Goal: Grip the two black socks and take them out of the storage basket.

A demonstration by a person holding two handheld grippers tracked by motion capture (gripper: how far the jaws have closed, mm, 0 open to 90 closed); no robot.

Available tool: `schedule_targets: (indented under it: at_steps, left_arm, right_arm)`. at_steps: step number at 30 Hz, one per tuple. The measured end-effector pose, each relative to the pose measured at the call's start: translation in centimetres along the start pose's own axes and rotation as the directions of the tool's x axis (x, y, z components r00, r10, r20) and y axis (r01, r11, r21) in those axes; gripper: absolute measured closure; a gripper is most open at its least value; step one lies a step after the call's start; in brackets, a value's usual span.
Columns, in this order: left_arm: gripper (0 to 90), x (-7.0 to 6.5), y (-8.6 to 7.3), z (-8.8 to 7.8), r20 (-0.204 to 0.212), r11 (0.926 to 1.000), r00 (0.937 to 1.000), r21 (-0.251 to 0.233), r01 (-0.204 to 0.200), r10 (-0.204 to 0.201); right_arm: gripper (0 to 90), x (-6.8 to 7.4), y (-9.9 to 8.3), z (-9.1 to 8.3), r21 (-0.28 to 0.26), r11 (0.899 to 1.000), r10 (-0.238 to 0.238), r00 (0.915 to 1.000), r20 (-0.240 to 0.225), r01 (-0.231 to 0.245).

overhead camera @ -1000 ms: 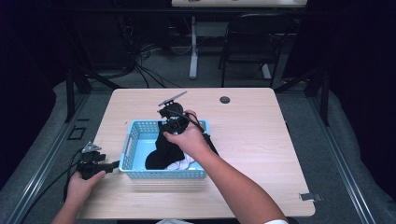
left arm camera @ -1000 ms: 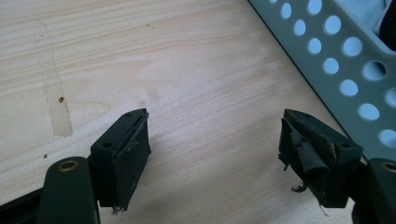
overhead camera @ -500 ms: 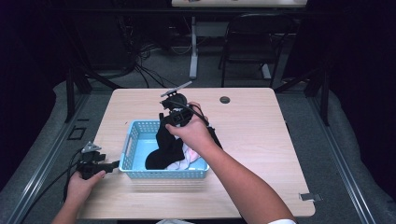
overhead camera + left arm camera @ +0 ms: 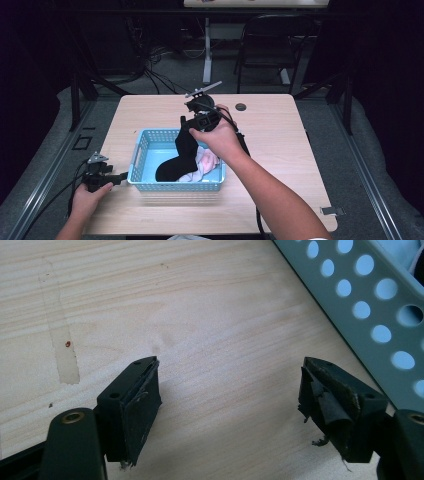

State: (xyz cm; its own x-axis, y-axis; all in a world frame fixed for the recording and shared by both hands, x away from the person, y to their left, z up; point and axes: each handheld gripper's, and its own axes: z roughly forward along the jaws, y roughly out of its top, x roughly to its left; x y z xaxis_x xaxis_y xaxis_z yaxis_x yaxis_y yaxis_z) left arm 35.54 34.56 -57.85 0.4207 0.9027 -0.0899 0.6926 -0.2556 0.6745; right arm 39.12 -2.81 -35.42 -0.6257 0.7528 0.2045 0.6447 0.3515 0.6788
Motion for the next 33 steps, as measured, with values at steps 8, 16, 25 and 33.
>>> schedule_targets:
  at_steps: [8, 16, 25, 33]
  left_arm:
    - [24.5, 0.0, 0.0, 0.1, 0.002, 1.0, 1.0, 0.005, -0.002, 0.002]
    - [24.5, -0.1, 0.0, 0.0, 0.001, 1.0, 1.0, 0.001, -0.009, 0.009]
    - [24.5, -0.1, 0.0, -0.1, -0.001, 0.9999, 0.9999, 0.005, -0.011, 0.011]
    - [24.5, -0.2, 0.0, 0.0, -0.001, 0.9999, 1.0, 0.005, -0.009, 0.009]
  right_arm:
    - [86.4, -1.9, -0.5, -2.3, -0.031, 0.999, 0.035, 0.9988, 0.034, -0.033]
    - [86.4, -4.3, -1.4, -4.7, -0.071, 0.995, 0.08, 0.9922, 0.095, -0.074]
    - [86.5, -6.8, -3.1, -7.2, -0.087, 0.989, 0.128, 0.9796, 0.155, -0.116]
    - [86.4, -8.5, -4.7, -8.4, -0.086, 0.985, 0.164, 0.9686, 0.187, -0.15]
